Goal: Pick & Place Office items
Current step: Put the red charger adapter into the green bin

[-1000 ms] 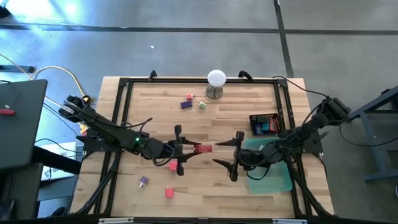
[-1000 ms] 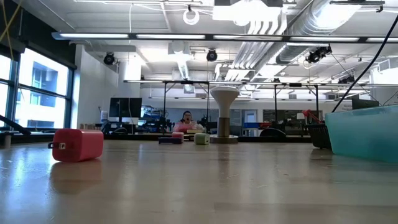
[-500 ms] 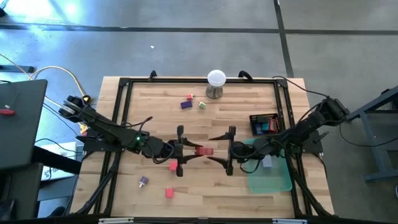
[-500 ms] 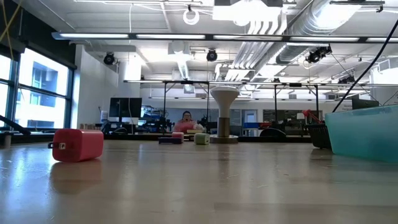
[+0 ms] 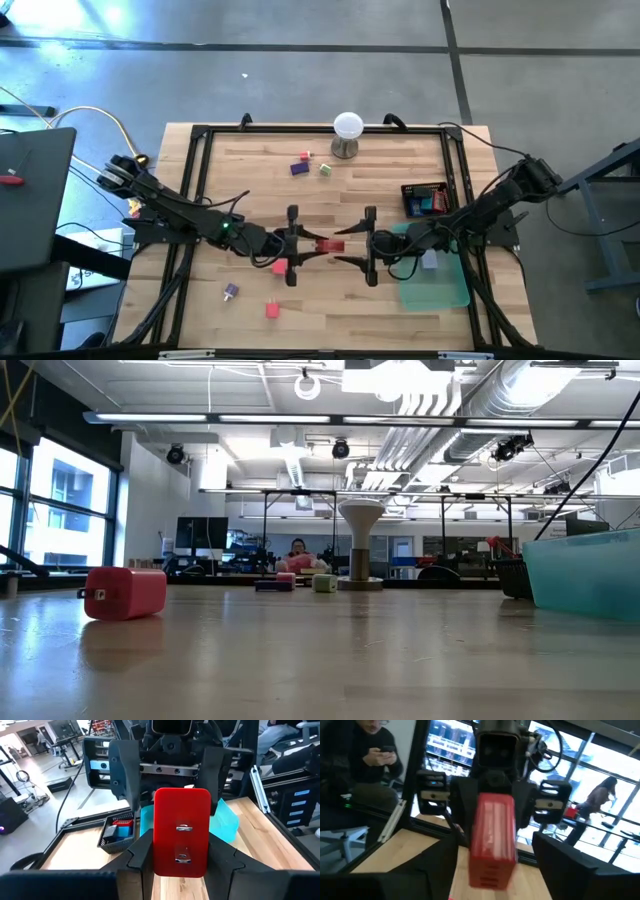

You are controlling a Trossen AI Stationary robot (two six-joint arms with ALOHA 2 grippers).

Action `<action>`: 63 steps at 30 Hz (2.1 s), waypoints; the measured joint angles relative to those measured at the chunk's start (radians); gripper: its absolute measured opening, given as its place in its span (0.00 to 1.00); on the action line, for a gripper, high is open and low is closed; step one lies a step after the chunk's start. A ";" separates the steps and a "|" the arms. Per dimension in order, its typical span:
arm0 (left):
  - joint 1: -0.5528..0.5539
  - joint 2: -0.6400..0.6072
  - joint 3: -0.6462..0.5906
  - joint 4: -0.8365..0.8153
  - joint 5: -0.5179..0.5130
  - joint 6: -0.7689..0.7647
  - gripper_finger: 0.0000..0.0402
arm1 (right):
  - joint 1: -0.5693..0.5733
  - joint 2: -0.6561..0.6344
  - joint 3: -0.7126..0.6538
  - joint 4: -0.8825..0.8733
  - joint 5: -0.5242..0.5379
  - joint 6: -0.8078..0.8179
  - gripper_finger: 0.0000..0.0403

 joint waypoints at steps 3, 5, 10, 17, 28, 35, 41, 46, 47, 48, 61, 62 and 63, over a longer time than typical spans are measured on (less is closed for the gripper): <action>0.005 0.002 0.000 -0.005 0.000 0.009 0.28 | -0.006 0.000 0.000 -0.017 -0.041 0.000 0.54; 0.014 0.002 0.000 -0.004 0.005 0.010 0.28 | -0.009 0.000 0.000 -0.021 -0.057 0.004 0.47; 0.025 0.002 0.000 -0.005 0.041 0.003 0.28 | -0.009 -0.001 0.000 -0.022 -0.040 0.020 0.28; 0.027 0.010 0.000 -0.006 0.045 -0.018 0.28 | -0.009 -0.003 0.000 -0.058 -0.038 0.065 0.27; 0.037 0.011 0.000 0.002 0.057 -0.024 0.48 | 0.001 0.000 0.000 -0.143 0.053 0.086 0.27; 0.036 0.010 0.000 -0.029 0.057 0.037 0.50 | 0.078 -0.062 0.000 -0.326 0.503 0.102 0.27; 0.038 0.010 0.001 -0.088 0.056 -0.017 0.63 | 0.177 -0.192 0.000 -0.585 0.819 0.298 0.27; 0.036 0.010 0.001 -0.117 0.057 -0.084 0.72 | 0.201 -0.290 0.000 -0.874 0.825 0.638 0.27; 0.036 0.010 0.001 -0.119 0.056 -0.103 0.72 | 0.202 -0.303 0.000 -0.962 0.808 0.731 0.27; 0.036 0.010 0.001 -0.121 0.056 -0.121 0.73 | 0.203 -0.312 0.000 -1.059 0.786 0.835 0.27; 0.054 0.044 0.001 -0.303 0.076 -0.203 0.73 | 0.188 -0.312 0.000 -1.922 0.564 1.910 0.27; 0.054 0.048 0.001 -0.295 0.087 -0.196 0.73 | 0.188 -0.309 0.000 -1.942 0.543 1.943 0.27; 0.055 0.050 0.002 -0.288 0.102 -0.187 0.73 | 0.188 -0.302 -0.002 -1.958 0.532 1.973 0.27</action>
